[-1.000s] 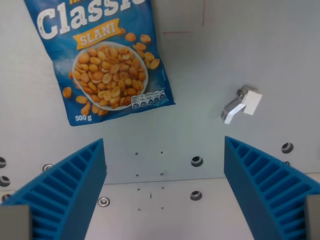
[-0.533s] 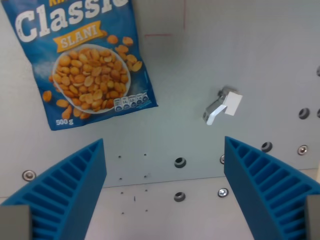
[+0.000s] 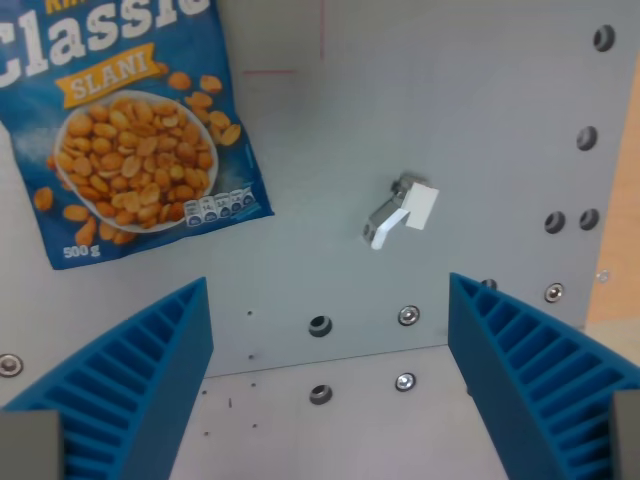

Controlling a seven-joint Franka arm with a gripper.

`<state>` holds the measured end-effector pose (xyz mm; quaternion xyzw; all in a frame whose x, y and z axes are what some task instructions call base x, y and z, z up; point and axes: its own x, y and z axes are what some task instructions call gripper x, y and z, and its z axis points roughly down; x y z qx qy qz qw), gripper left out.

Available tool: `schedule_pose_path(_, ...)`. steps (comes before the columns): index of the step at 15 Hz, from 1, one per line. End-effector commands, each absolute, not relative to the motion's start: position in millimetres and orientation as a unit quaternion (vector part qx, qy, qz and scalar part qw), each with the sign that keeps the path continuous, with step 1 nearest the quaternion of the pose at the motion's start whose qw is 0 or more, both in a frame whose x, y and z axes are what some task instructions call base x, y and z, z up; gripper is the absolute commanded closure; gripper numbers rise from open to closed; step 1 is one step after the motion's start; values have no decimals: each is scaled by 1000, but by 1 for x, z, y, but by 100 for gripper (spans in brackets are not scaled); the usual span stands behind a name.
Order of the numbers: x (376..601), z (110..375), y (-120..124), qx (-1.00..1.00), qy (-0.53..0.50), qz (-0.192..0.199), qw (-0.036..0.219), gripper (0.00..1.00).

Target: Rotate around gripper negative x

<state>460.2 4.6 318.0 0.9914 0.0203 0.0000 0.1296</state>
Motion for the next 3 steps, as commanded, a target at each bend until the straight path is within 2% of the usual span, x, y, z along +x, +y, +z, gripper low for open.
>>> schedule_pose_path(1,460,320,8,969,8,-1,248,0)
schedule_pose_path(3,460,320,8,965,8,-1,261,0)
